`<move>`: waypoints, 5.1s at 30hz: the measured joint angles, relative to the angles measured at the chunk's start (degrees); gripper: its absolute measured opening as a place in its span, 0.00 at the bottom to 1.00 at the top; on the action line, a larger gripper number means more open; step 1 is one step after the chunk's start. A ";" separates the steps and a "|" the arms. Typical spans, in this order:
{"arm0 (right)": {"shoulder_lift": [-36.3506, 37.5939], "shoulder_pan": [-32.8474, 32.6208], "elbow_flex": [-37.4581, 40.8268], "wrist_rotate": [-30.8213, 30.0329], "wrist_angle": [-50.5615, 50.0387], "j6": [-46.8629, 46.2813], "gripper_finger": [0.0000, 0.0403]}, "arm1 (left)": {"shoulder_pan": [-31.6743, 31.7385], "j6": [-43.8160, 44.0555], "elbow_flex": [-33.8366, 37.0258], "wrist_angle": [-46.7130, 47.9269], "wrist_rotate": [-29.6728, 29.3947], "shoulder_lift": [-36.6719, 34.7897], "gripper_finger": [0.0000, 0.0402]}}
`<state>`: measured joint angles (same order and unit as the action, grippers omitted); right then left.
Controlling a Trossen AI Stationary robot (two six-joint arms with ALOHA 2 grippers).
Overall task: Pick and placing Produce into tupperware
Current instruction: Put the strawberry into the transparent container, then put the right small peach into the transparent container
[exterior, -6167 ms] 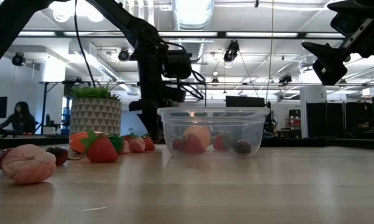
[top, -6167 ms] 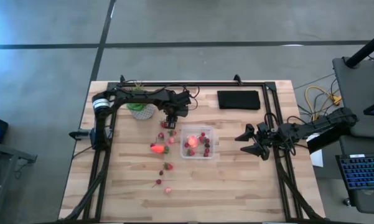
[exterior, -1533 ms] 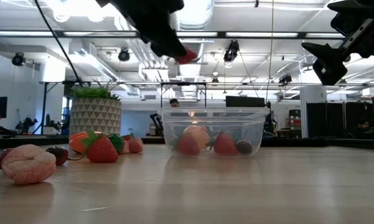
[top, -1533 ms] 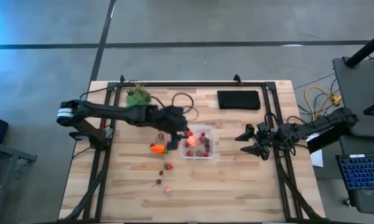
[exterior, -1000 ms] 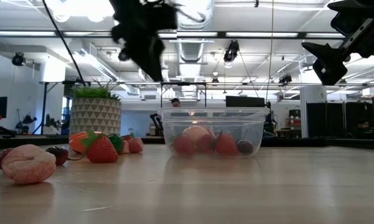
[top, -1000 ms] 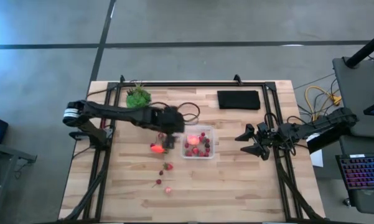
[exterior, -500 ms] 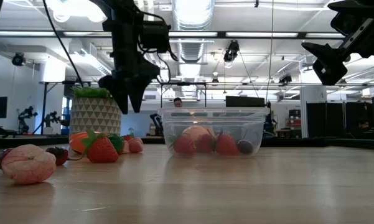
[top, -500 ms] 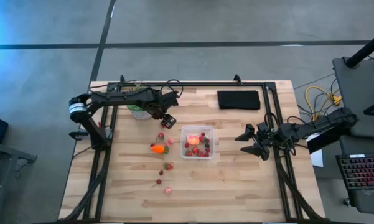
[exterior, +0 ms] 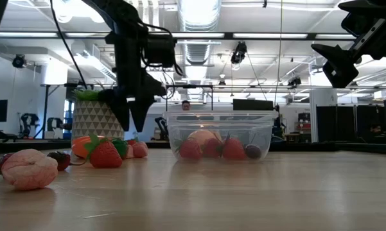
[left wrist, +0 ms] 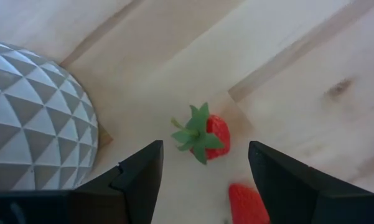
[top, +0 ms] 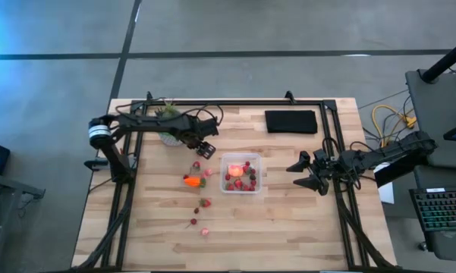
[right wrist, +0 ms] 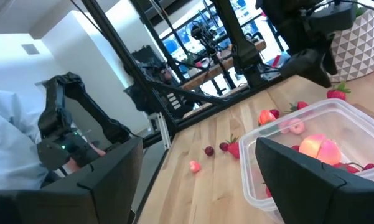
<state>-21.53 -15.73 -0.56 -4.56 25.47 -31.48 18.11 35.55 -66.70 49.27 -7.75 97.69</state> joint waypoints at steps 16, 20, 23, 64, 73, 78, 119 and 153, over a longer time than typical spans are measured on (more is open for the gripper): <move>-0.01 0.01 -0.01 -0.01 0.02 -0.01 0.76 | -12.81 -58.08 -0.32 3.54 -4.53 -1.75 0.55; -0.01 0.01 0.00 -0.01 0.01 -0.01 0.75 | -11.82 -64.89 0.40 3.50 -7.44 -1.37 0.55; 0.00 0.00 0.00 -0.01 0.02 -0.01 0.75 | -10.15 -67.56 0.57 2.14 -7.54 -1.36 0.55; -0.01 0.00 0.00 -0.01 0.04 -0.01 0.76 | -2.03 -82.45 0.33 -3.92 -6.35 7.76 0.35; 0.00 0.00 -0.01 0.00 0.04 -0.01 0.77 | -2.26 -81.14 -0.06 -3.75 -6.30 6.94 0.24; -0.01 0.00 -0.02 0.01 0.04 -0.01 0.76 | -2.80 -79.39 -0.82 -4.01 -6.20 4.25 0.24; 0.01 0.01 -0.01 0.00 0.02 -0.01 0.77 | -18.23 -55.52 -12.22 9.00 -3.81 0.60 0.69; -0.01 0.02 -0.01 0.00 0.00 0.01 0.77 | -14.42 -37.44 5.18 -15.28 7.84 0.52 0.54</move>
<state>-21.54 -15.70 -0.57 -4.57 25.47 -31.46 3.68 -1.88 -61.52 34.00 0.09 98.21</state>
